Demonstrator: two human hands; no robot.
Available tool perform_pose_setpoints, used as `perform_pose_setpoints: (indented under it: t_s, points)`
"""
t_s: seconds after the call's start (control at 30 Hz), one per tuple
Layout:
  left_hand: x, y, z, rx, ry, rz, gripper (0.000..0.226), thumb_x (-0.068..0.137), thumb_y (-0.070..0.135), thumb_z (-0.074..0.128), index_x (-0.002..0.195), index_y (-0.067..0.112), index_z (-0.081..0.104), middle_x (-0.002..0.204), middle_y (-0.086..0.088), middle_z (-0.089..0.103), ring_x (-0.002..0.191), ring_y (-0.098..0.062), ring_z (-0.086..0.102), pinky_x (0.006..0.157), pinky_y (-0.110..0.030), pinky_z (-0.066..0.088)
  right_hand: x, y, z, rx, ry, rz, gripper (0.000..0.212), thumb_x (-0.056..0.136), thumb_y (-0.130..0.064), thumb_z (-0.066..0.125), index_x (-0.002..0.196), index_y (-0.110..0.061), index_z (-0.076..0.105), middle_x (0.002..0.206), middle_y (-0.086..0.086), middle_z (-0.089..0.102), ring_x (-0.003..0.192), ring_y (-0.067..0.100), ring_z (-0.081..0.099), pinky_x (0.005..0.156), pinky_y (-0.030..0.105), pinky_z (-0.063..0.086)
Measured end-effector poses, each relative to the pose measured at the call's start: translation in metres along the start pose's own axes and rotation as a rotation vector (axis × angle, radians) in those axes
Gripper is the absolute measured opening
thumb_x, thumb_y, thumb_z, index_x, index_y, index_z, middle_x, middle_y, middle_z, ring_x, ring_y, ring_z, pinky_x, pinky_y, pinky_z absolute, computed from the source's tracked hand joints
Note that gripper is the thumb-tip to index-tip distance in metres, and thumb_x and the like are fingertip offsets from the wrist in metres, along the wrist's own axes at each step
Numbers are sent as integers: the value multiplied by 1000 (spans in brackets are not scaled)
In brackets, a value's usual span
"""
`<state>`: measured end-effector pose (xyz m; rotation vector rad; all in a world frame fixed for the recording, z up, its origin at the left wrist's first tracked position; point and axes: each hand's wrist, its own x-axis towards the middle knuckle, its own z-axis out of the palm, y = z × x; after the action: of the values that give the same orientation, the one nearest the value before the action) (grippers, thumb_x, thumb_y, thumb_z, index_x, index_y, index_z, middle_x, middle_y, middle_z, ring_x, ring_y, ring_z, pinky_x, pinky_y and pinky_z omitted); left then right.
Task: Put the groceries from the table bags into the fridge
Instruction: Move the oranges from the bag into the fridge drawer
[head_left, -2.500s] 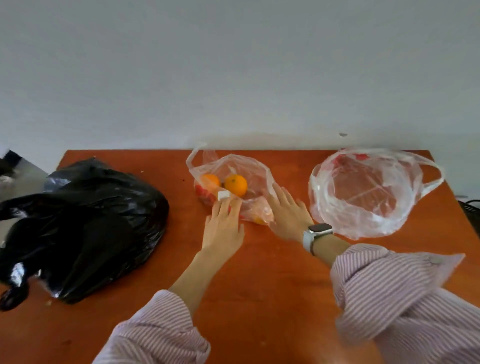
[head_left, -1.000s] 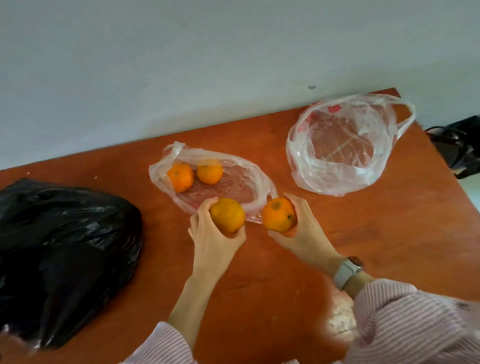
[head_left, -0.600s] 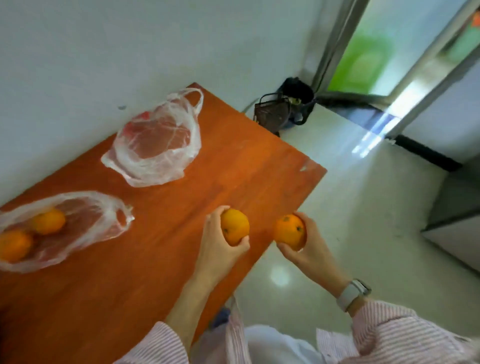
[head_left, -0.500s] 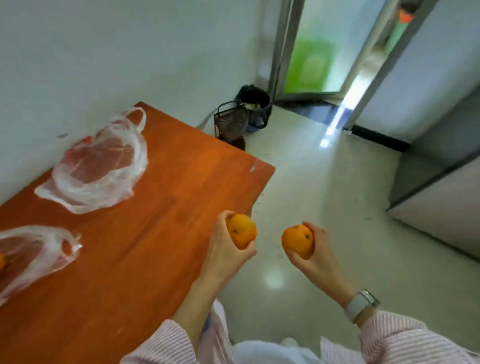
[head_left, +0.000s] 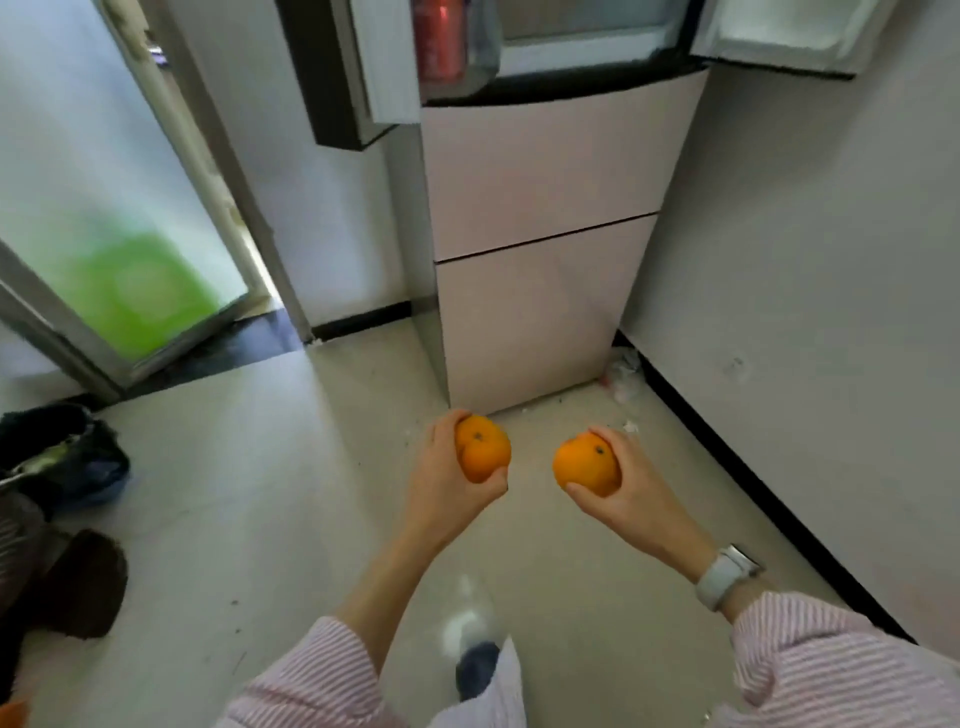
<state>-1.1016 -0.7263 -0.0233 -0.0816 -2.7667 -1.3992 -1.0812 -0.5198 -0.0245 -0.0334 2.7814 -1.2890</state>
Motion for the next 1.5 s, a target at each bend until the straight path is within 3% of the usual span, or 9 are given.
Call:
perform_pose_setpoints:
  t_s: [0.1,0.43,0.6,0.77,1.1,1.2,1.27,1.4,1.5]
  points:
    - [86,29,25,20,-44,108,70,68,26,76,129,20,41,123,-3,44,108,-21,48,89,-35,46,62,15,-45,34,110,6,69,79,-25,70,136,-21,31,124,-5,35,110,9,39,89,22,34]
    - [359,181,42,-34,15,400,67,72,24,74,129,23,39,116,5,40,100,-9,44,79,-23,36,292,-10,-217,78,377,-72,67,80,-21,68,136,-19,32,136,6,37,108,10,38,87,22,34]
    - [476,265,32,-92,167,465,64,72,18,73,127,23,41,123,0,35,98,-9,42,69,-5,32,397,-38,-302,43,442,-218,67,79,-26,69,135,-22,33,130,0,38,107,9,38,86,24,34]
    - [588,325,12,-69,364,467,65,71,21,74,128,25,44,125,-9,38,106,-21,47,92,-24,36,512,-64,-382,-29,442,-449,68,79,-28,69,135,-25,32,133,-1,37,108,10,40,86,24,36]
    - [747,370,-50,62,420,264,88,43,48,71,124,21,52,113,-4,58,103,-21,58,94,-39,47,717,-133,-464,-48,404,-637,60,75,-44,68,127,-26,44,120,6,49,108,18,46,89,30,39]
    - [790,365,-56,133,297,233,83,50,44,79,123,16,53,113,-6,59,98,-17,56,90,-33,47,769,-153,-472,-107,317,-600,58,75,-41,68,124,-20,46,119,9,53,102,26,53,81,33,48]
    - [817,359,-57,253,168,199,70,63,33,81,124,15,52,117,-8,59,98,-17,56,89,-30,47,797,-161,-474,-212,161,-558,57,77,-37,68,125,-17,44,119,7,52,92,22,53,68,25,46]
    - [861,348,-62,531,-94,129,52,73,26,76,120,18,53,109,-4,61,97,-18,58,89,-28,47,849,-167,-465,-450,-119,-477,61,78,-29,69,130,-12,42,121,5,50,100,19,53,80,27,47]
    - [888,338,-58,684,-257,87,52,77,23,71,124,15,50,104,1,56,92,-14,55,82,-22,43,881,-179,-450,-499,-362,-364,55,80,-23,68,128,-10,45,112,5,50,96,23,58,75,32,54]
